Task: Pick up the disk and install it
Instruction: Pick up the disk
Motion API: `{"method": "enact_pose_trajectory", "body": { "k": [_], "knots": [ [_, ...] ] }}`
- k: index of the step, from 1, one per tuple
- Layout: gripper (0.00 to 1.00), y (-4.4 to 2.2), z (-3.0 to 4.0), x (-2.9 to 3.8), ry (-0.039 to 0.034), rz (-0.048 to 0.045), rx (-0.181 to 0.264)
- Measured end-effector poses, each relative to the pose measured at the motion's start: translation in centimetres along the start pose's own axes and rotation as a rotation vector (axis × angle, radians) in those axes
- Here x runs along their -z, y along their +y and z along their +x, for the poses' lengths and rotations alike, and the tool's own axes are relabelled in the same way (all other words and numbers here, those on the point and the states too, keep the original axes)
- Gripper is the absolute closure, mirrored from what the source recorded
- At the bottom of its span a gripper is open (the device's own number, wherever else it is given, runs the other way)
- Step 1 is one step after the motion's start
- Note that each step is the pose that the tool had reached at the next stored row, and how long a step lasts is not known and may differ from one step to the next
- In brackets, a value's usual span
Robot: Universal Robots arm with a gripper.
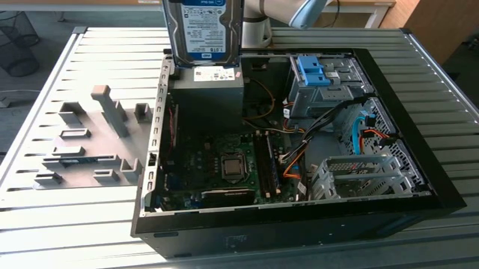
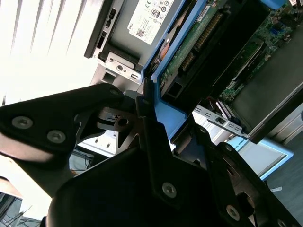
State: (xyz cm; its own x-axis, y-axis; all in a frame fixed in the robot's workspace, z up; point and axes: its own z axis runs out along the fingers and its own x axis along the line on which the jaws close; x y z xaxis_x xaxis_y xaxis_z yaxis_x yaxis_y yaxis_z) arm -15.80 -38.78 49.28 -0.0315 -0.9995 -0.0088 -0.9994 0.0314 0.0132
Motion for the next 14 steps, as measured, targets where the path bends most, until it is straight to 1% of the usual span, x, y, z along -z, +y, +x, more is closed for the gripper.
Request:
{"method": "enact_pose_trajectory", "body": {
  "k": [1, 8, 14],
  "knots": [
    [0.64, -0.09, 0.0, 0.01, 0.0001, -0.0001, 0.0],
    [0.64, -0.2, -0.01, 0.0, 0.0, 0.0, 0.0],
    [0.64, -0.48, -0.01, 0.0, -0.0001, 0.0, 0.0]
  ]
}}
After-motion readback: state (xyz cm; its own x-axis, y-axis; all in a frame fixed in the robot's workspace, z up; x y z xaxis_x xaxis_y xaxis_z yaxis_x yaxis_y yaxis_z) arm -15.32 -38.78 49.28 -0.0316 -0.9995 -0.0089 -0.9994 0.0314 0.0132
